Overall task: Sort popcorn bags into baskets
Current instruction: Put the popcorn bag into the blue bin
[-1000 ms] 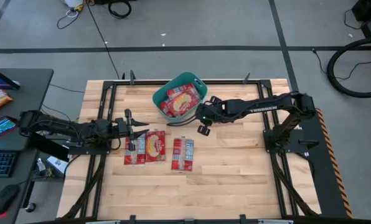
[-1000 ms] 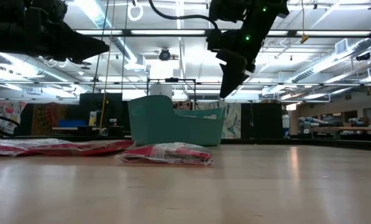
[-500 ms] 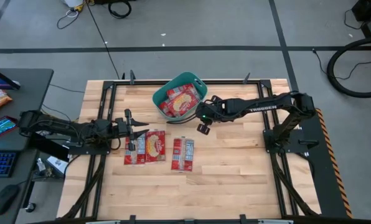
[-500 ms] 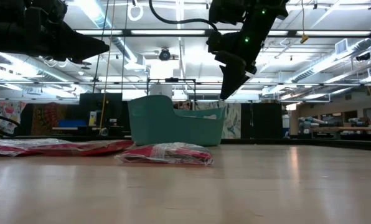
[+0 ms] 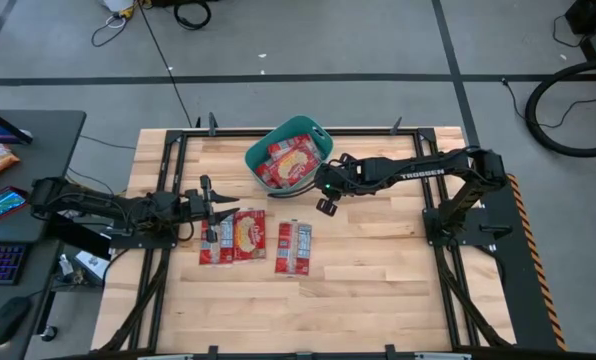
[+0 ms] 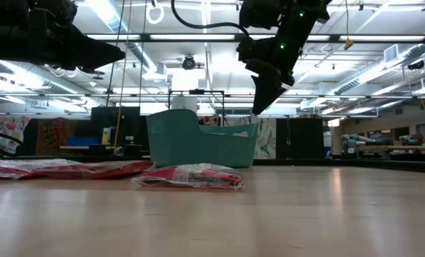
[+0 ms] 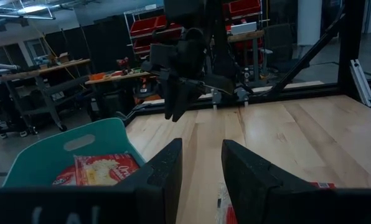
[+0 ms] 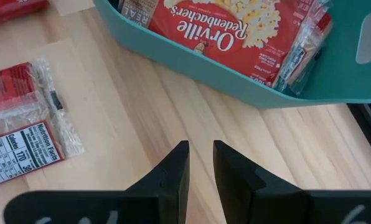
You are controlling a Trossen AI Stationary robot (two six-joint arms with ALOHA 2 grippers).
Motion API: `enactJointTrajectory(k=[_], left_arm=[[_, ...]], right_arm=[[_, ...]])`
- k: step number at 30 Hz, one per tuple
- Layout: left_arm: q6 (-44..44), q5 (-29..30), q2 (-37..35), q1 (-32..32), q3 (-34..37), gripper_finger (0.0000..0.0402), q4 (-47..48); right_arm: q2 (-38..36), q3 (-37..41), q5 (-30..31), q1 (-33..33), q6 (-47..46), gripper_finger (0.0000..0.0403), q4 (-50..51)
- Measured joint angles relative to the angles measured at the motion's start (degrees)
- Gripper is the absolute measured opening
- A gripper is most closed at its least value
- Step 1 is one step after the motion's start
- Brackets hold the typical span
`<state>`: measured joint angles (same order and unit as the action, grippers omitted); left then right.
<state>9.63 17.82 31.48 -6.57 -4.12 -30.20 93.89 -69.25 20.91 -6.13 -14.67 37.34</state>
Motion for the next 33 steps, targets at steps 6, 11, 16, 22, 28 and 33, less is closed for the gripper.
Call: enactJointTrajectory(k=[6,11,16,22,28,33], left_arm=[[-0.02,0.00,0.00,0.00,0.00,0.0119,0.00],[-0.02,0.00,0.01,0.02,0.00,0.0119,0.00],[-0.02,0.00,0.01,0.02,0.00,0.0119,0.00],[-0.02,-0.01,0.00,0.01,0.00,0.0119,0.02],[-0.02,-0.02,0.02,0.00,0.00,0.0119,0.02],[-0.02,-0.01,0.02,0.00,0.00,0.0119,0.03]], right_arm=[[0.02,0.00,0.00,0.00,0.12,0.0077,0.00],[0.02,0.00,0.00,0.00,0.19,0.0077,0.00],[0.08,0.00,0.00,0.02,-0.11,0.0077,-0.01],[1.77,0.02,-0.07,0.48,-0.23,0.0077,-0.66],[2.86,0.02,-2.16,1.00,1.00,0.0077,-0.75],[3.37,0.02,-2.87,1.11,1.23,0.0077,-1.37]])
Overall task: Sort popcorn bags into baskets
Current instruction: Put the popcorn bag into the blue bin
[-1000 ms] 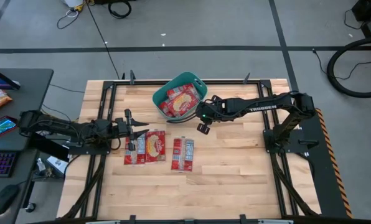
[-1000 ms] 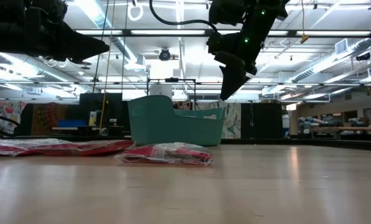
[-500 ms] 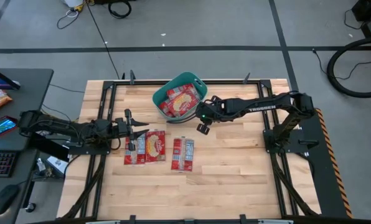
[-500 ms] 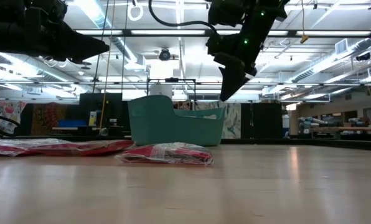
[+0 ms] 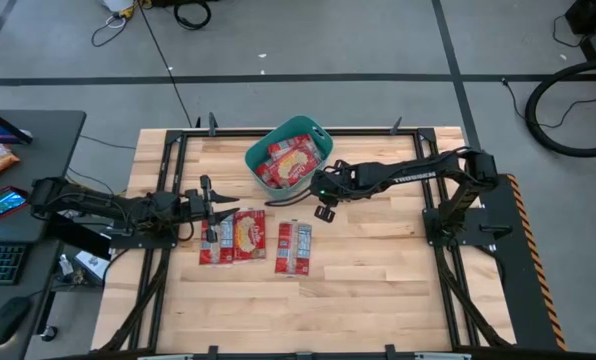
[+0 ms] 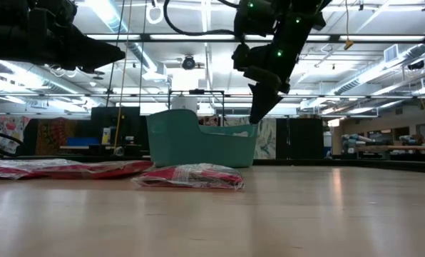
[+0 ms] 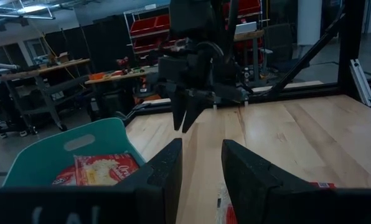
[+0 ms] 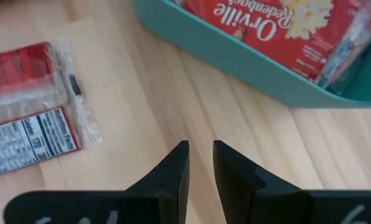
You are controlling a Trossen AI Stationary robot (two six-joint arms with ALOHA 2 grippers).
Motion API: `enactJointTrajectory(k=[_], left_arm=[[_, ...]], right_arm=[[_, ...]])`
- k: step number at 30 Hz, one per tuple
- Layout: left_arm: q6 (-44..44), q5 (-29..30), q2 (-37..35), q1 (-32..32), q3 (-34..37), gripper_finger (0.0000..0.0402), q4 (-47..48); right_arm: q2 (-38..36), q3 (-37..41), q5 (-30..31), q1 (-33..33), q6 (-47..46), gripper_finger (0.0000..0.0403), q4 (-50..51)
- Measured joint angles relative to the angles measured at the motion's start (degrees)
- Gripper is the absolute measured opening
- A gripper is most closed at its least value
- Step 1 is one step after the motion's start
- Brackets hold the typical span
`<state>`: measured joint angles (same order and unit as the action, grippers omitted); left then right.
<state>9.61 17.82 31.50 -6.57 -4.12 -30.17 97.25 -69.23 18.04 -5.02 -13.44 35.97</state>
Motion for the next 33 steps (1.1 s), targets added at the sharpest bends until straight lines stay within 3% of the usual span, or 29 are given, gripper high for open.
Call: enactJointTrajectory(k=[12,22,27,33], left_arm=[[0.00,0.01,0.01,0.02,0.00,0.0119,-0.03],[0.00,0.01,-0.02,0.00,0.00,0.0119,-0.03],[0.00,0.01,-0.01,0.01,0.00,0.0119,-0.03],[0.10,0.01,-0.02,0.00,0.00,0.0119,-0.03]], right_arm=[[0.19,0.00,0.04,0.13,0.12,0.0077,-2.89],[0.15,0.00,8.15,0.13,0.12,0.0077,-9.54],[0.13,0.72,8.86,0.15,0.64,0.0077,-11.83],[0.13,0.76,-1.05,1.88,1.08,0.0077,-18.42]])
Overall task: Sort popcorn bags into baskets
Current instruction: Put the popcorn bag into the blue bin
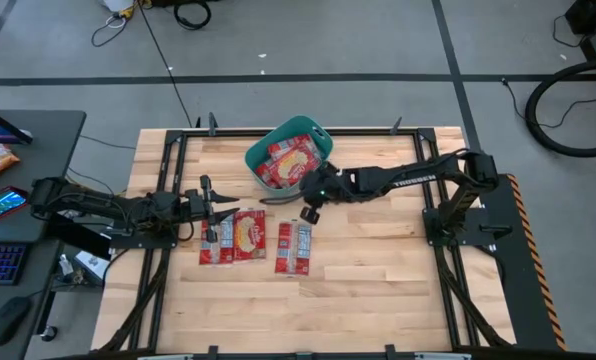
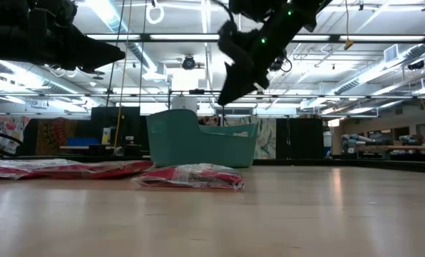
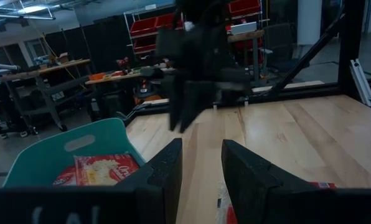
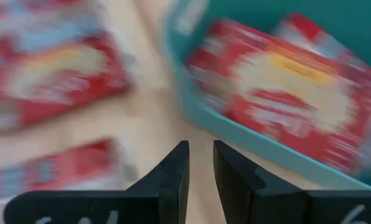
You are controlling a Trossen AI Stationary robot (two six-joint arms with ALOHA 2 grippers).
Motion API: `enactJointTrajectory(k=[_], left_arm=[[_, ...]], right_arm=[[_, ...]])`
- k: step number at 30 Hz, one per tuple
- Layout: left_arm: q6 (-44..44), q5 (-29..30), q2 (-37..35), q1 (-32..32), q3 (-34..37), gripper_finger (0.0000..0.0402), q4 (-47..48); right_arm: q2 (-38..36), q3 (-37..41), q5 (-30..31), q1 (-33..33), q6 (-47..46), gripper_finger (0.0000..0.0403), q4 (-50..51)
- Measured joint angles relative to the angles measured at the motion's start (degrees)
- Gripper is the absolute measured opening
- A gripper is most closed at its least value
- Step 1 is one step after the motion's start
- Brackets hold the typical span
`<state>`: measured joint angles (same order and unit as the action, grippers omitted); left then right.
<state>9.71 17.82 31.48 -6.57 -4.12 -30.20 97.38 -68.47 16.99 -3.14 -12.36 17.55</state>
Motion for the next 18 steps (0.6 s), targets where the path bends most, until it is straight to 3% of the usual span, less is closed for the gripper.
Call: enactJointTrajectory(k=[7,13,18], left_arm=[[-0.06,-0.01,0.02,0.01,0.00,0.0119,-0.01],[-0.04,-0.02,0.00,0.00,0.00,0.0119,-0.03],[-0.04,0.09,0.02,0.00,0.02,0.0119,-0.70]], right_arm=[[0.00,-0.01,-4.66,5.14,4.23,0.0077,-6.64],[1.19,-0.08,-3.32,10.02,1.77,0.0077,-9.44],[6.98,-2.51,-3.63,13.01,0.53,0.0077,-9.87]])
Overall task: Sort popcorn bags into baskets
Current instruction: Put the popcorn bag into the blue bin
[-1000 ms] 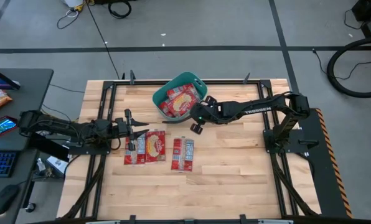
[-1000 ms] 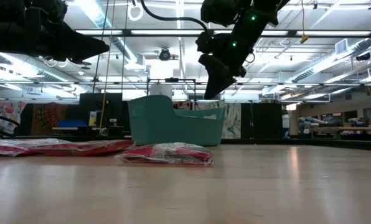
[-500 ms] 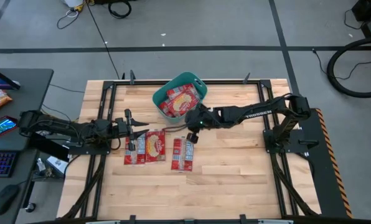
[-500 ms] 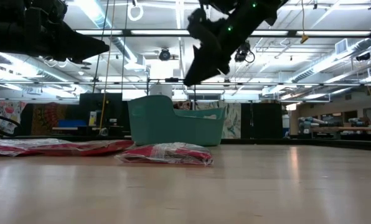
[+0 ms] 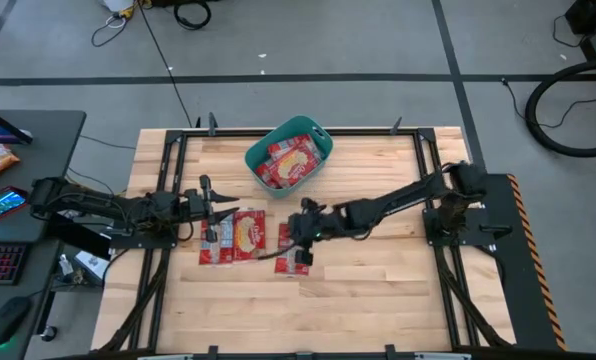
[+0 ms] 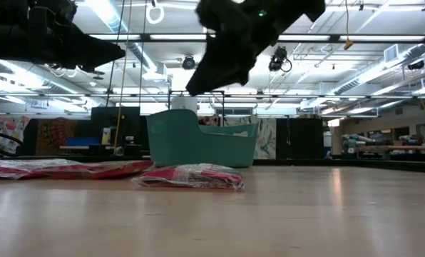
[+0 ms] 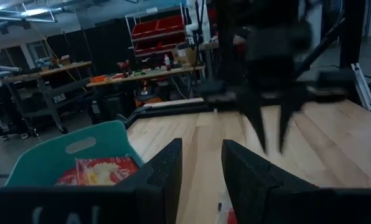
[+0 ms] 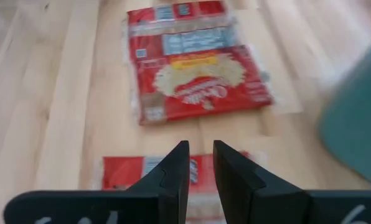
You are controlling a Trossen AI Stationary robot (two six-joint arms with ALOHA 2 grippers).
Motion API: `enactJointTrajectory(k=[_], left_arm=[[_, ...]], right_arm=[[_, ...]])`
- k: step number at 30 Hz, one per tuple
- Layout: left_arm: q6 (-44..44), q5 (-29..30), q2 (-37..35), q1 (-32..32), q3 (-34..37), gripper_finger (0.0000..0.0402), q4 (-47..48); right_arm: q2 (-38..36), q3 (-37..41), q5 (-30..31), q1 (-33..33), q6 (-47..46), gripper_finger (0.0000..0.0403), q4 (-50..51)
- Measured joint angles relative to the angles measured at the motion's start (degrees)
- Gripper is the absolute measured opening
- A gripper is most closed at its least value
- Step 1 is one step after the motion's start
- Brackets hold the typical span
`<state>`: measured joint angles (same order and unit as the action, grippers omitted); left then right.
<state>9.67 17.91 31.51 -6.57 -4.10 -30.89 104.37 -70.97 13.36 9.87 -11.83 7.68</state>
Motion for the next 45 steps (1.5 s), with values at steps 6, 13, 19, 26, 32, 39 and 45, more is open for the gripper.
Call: enactJointTrajectory(k=[6,13,19,26,32,39,45], left_arm=[[-0.04,0.06,0.00,0.02,0.00,0.0119,0.41],[-0.06,0.08,0.51,0.00,0.00,0.0119,0.69],[-0.02,0.07,0.74,0.00,0.00,0.0119,0.74],[-0.02,0.26,0.74,0.02,0.00,0.0119,0.68],[-0.04,0.28,0.74,0.02,0.00,0.0119,0.63],[-0.02,0.28,0.74,0.02,0.00,0.0119,0.66],[-0.04,0.28,0.74,0.02,0.01,0.0119,0.64]], right_arm=[[7.89,-5.59,-2.77,1.30,3.59,0.0077,0.09],[14.34,-9.41,-3.04,1.41,5.56,0.0077,5.08],[14.97,-9.70,-2.98,1.24,3.93,0.0077,16.87],[13.53,-9.93,0.89,1.14,-1.79,0.0077,33.04],[10.72,-9.47,1.30,1.08,-3.55,0.0077,38.72],[4.19,-9.60,5.20,1.68,-2.02,0.0078,36.35],[3.39,-9.60,3.04,1.68,-1.57,0.0095,36.15]])
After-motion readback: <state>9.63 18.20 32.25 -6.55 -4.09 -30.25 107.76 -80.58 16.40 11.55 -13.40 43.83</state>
